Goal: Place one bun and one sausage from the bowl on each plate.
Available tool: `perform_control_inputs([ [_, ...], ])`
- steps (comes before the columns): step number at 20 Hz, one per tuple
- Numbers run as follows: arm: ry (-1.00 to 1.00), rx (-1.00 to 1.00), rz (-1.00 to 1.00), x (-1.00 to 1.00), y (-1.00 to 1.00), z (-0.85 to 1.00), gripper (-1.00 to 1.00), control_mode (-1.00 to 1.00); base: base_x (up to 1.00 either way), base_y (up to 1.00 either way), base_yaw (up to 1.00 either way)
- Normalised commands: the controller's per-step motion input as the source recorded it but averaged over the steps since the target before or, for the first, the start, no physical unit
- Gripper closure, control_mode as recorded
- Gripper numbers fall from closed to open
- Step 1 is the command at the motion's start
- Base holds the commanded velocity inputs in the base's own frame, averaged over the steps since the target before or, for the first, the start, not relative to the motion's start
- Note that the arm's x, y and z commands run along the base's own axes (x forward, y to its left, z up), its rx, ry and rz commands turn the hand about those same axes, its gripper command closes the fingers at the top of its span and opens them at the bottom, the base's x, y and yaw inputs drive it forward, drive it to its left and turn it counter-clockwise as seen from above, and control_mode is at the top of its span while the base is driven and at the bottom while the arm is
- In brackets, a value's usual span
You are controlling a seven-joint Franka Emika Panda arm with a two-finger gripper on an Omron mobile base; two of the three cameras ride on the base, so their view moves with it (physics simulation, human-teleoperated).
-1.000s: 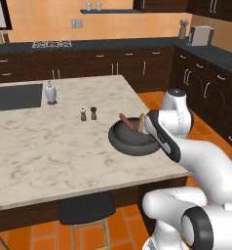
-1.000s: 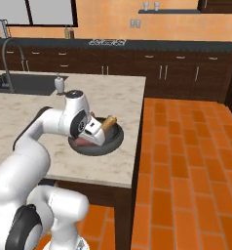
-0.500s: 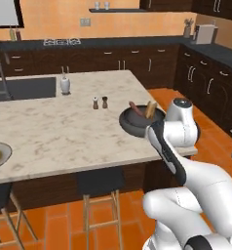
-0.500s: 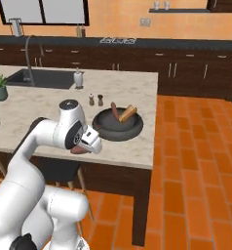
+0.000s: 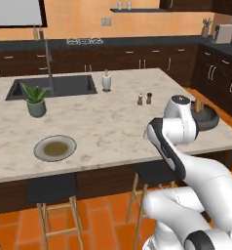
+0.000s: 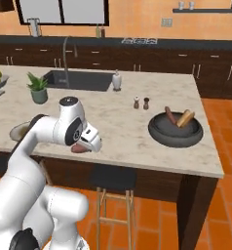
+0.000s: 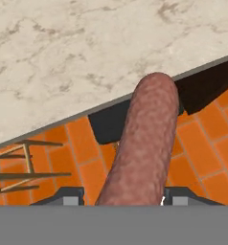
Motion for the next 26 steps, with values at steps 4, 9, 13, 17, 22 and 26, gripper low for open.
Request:
perform_control_inputs([
  [4,0.0,0.0,0.0,0.0,0.0,0.0,1.0,1.0,-0.02,1.0,0.0],
  [9,0.0,0.0,0.0,0.0,0.0,0.0,1.0,1.0,-0.1,1.0,0.0],
  [13,0.0,0.0,0.0,0.0,0.0,0.0,1.0,1.0,-0.02,1.0,0.0],
  [17,0.0,0.0,0.0,0.0,0.0,0.0,1.0,1.0,0.0,1.0,0.0],
  [22,0.0,0.0,0.0,0.0,0.0,0.0,1.0,1.0,0.11,1.0,0.0],
  [26,0.0,0.0,0.0,0.0,0.0,0.0,1.0,1.0,0.34,0.95,0.0],
])
